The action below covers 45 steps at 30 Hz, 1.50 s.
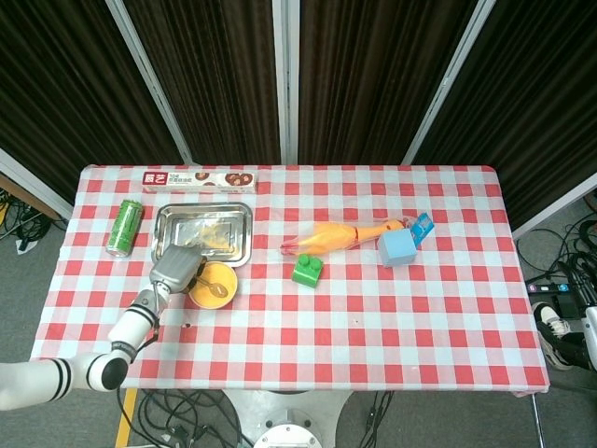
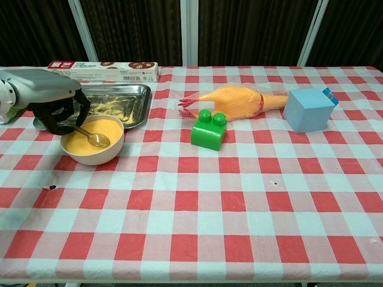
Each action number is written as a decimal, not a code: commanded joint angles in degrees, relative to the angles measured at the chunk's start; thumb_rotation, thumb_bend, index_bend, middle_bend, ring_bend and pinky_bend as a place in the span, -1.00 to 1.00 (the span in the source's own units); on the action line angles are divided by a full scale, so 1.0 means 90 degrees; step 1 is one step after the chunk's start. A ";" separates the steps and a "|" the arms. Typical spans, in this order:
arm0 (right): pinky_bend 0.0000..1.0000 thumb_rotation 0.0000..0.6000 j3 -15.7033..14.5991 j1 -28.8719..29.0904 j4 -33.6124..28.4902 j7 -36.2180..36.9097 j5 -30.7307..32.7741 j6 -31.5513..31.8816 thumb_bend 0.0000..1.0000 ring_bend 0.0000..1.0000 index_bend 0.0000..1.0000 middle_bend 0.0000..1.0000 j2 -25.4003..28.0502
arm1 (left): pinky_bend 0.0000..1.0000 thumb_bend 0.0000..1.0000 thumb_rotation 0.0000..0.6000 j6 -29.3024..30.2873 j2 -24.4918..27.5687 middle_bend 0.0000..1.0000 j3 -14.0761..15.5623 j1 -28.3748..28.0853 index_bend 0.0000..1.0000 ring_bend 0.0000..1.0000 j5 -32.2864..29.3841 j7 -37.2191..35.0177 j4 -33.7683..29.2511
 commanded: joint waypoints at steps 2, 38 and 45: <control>-0.91 1.00 -0.0002 -0.0005 0.0010 0.0013 -0.0028 0.0024 -0.66 -1.00 -1.00 -0.76 -0.0008 | 0.86 -0.14 1.00 0.0394 0.0183 0.82 0.0044 0.0046 0.27 0.72 0.0163 0.0311 -0.0274; -0.91 1.00 -0.0034 -0.0067 0.0035 0.0078 -0.0097 0.0118 -0.66 -1.00 -1.00 -0.76 -0.0034 | 0.88 -0.05 1.00 0.3103 -0.1288 0.85 0.0635 0.0270 0.37 0.75 0.1116 0.4363 0.0573; -0.91 1.00 -0.0035 -0.0070 0.0008 0.0056 -0.0104 0.0122 -0.66 -1.00 -1.00 -0.76 -0.0029 | 0.89 -0.03 1.00 0.3105 -0.1728 0.85 0.0720 0.0390 0.39 0.77 0.1595 0.4681 0.1227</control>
